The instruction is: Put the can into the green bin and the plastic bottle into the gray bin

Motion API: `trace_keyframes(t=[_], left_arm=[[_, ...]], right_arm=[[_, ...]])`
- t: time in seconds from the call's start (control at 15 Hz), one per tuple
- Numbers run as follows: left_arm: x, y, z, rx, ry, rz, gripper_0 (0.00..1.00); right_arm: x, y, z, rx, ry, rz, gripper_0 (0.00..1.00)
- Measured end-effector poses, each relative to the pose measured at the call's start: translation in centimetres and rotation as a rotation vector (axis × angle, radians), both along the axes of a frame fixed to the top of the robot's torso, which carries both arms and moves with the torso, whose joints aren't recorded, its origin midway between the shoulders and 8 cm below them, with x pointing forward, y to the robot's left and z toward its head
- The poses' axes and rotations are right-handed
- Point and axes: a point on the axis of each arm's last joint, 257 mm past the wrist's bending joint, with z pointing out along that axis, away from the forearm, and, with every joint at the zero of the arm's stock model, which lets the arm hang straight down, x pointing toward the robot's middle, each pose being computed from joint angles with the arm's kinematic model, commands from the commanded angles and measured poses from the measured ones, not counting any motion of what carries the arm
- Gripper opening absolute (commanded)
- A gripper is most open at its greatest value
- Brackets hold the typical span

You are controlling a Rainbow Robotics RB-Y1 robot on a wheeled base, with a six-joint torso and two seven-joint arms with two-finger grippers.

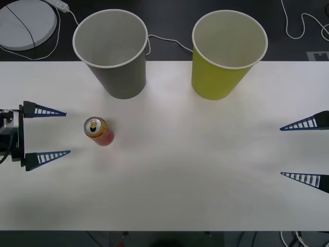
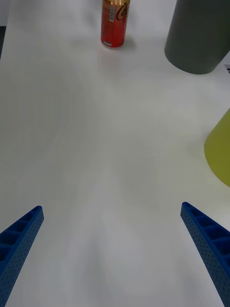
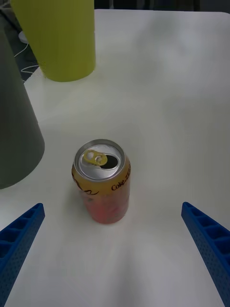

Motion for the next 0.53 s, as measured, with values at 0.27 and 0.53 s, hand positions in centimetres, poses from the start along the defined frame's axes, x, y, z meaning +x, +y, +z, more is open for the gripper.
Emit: trace_keyframes(t=[0.27, 0.53], left_arm=[[0.7, -0.1, -2.1, -0.079, -0.011, 0.009, 1.00], [1.6, -0.1, -3.4, -0.136, -0.022, 0.018, 1.00]], right_arm=[[0.0, 0.0, 0.0, 0.000, 0.000, 0.000, 1.00], [0.0, 0.0, 0.0, 0.000, 0.000, 0.000, 1.00]])
